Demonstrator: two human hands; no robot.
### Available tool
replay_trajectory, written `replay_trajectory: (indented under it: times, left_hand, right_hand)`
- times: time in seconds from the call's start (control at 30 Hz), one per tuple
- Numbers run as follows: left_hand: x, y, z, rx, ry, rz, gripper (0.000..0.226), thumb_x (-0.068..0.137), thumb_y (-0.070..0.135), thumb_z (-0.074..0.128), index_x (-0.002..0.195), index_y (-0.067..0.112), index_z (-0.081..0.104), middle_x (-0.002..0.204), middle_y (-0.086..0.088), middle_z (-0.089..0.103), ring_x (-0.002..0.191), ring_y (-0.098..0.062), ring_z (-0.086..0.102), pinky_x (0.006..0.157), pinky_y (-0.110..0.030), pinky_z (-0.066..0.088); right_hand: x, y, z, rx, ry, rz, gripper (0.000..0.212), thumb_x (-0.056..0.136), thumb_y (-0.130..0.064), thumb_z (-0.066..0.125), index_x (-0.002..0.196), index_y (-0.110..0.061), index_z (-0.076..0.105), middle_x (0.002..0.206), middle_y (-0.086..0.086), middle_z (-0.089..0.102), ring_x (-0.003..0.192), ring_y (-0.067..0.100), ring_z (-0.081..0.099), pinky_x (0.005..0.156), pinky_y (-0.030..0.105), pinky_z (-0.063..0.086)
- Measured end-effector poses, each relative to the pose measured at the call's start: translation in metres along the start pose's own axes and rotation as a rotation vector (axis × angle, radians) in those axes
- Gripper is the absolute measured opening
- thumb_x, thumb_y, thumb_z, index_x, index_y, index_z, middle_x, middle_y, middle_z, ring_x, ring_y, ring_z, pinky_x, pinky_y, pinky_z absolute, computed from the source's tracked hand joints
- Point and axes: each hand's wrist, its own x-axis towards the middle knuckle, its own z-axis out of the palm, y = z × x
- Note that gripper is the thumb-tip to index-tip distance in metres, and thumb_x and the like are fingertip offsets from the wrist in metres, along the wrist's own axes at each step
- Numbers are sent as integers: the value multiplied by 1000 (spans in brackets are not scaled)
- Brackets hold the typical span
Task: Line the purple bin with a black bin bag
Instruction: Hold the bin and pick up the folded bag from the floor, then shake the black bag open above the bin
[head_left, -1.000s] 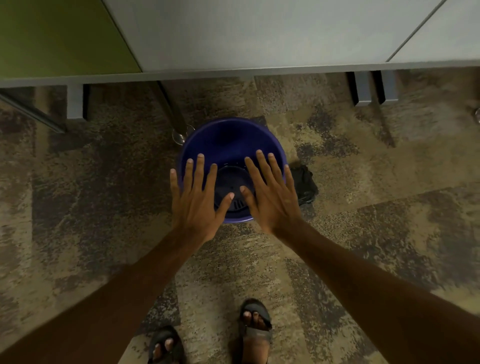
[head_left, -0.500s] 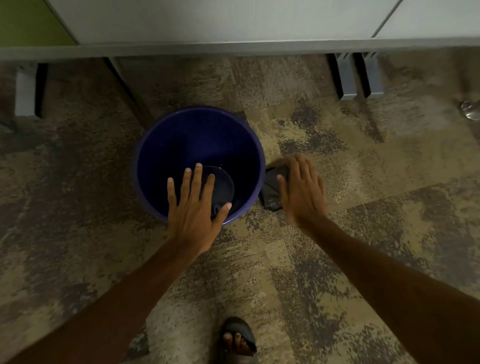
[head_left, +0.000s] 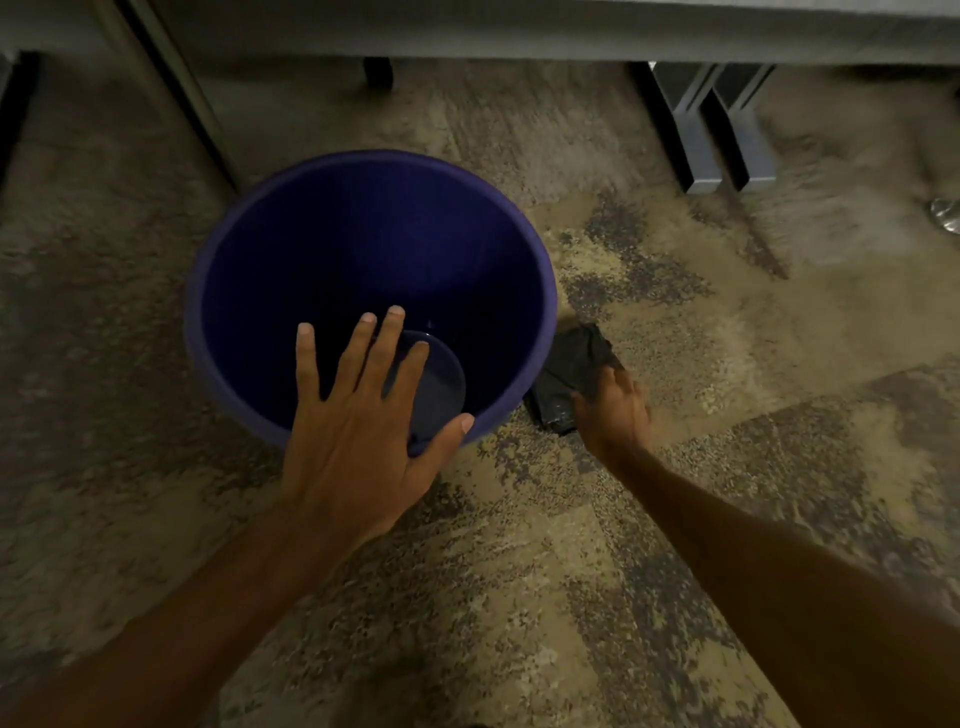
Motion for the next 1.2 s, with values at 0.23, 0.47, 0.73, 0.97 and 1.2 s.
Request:
replay_trajectory:
  times: [0.23,0.47,0.73,0.97,1.2]
  left_hand:
    - [-1,2,7,15,81,3,78,88,66,14,137,15,49,156,-10,27,145,-27,24,115,-60,-1]
    - [-2,2,12,6,114,10,79,88,67,12,134,18,52,156,-7,28,145,-25,24,115,-60,2]
    - [0,1,16,-6,151,27,80,87,68,10,130,18,57,154,-7,32,143,-26,28,114,-63,4]
    - [-1,1,16,0,158,43,77,88,66,13,126,18,60,151,-9,37,141,-28,33,112,-64,8]
    - [-3,1,10,-10,129,29,77,87,65,13,119,17,65,146,-11,45,136,-30,41,111,-65,11]
  right_hand:
    - [24,14,41,-96,7,-27,57,91,-39,54,140,-14,40,147,11,39,135,30,35,108,49,34]
    - [40,18,62,-140,39,-48,45,91,-37,56,132,-18,51,135,7,51,129,28,41,103,47,37]
    - [52,18,59,-183,175,-48,30,95,-20,45,121,-18,59,126,6,58,124,29,45,101,46,34]
    - [55,12,3,62,282,-127,20,93,-28,43,107,-19,53,102,7,66,106,29,57,101,48,27]
    - [38,-3,-94,240,320,-254,18,96,-14,43,109,-15,56,102,11,67,87,25,60,76,40,50]
